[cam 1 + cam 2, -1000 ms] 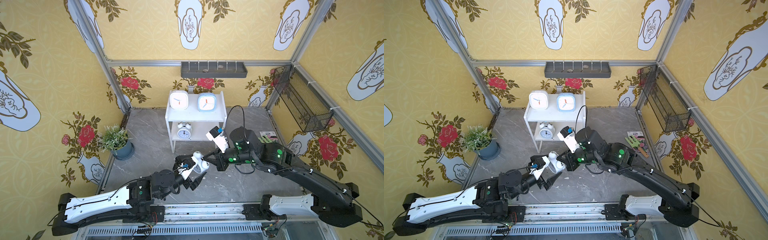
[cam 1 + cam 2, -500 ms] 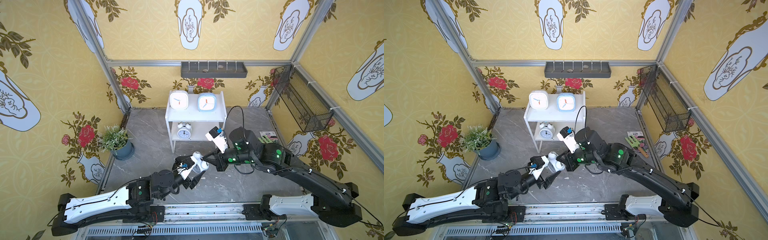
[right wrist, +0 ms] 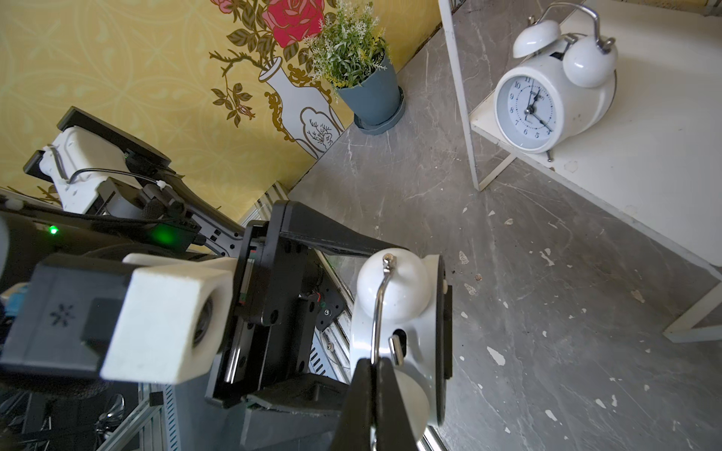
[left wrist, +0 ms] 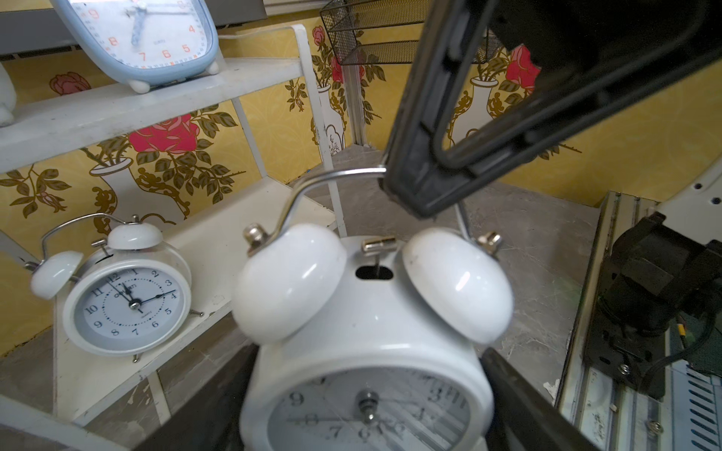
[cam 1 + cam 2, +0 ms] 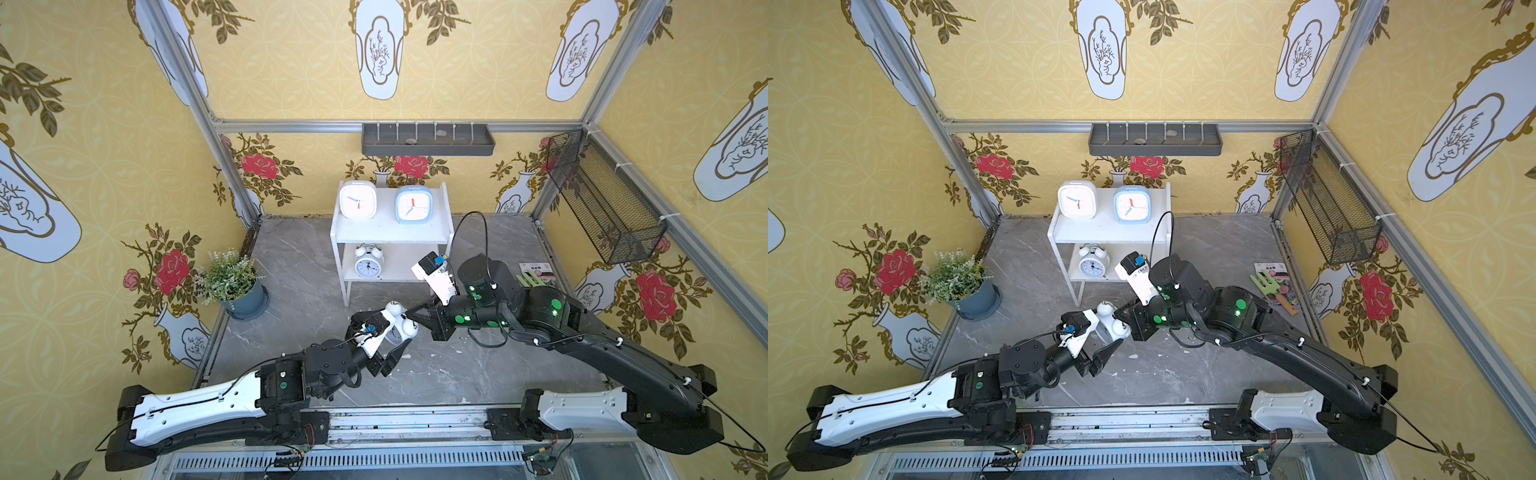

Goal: Place the alarm clocks on the shelf by style
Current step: Pick up the alarm from the center of the board.

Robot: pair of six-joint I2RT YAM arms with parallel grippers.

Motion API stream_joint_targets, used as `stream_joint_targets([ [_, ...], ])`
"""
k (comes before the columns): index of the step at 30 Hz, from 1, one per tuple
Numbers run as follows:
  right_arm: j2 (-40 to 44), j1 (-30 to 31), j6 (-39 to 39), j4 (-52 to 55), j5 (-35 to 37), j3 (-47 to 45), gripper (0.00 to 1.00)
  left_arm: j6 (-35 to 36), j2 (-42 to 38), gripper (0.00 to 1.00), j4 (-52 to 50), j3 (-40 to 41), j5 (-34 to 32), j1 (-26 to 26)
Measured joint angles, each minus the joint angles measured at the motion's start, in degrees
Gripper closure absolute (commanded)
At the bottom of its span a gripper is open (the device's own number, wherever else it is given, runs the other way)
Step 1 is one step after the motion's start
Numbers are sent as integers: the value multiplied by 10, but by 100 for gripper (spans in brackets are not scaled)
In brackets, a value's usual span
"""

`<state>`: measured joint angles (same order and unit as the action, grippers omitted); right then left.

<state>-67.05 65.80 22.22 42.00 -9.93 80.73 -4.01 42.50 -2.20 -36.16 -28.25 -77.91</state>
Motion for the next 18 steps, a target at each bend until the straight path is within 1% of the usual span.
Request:
stream_joint_targets([
  [1, 0, 0, 0, 0, 2, 0, 83, -2, 1, 31, 1, 0, -1, 0],
  [5, 0, 0, 3, -2, 25, 1, 64, -12, 2, 33, 1, 2, -12, 0],
  [6, 0, 0, 4, -1, 35, 2, 39, -16, 2, 34, 2, 3, -16, 0],
  [7, 1, 0, 7, 0, 48, 3, 21, -21, 3, 34, 3, 5, -20, 0],
  [8, 3, 0, 7, 2, 66, 5, 16, -23, 4, 34, 4, 6, -27, 0],
  [10, 11, -1, 11, 7, 106, 10, 13, -30, 10, 33, 8, 6, -42, 0],
  [13, 21, 0, 25, 23, 189, 19, 13, -48, 26, 32, 14, 6, -71, 0],
  [15, 30, -1, 48, 43, 258, 20, 12, -62, 39, 31, 14, 4, -94, 0],
  [18, 46, -1, 79, 68, 339, 12, 12, -86, 64, 31, 15, -9, -127, 1],
])
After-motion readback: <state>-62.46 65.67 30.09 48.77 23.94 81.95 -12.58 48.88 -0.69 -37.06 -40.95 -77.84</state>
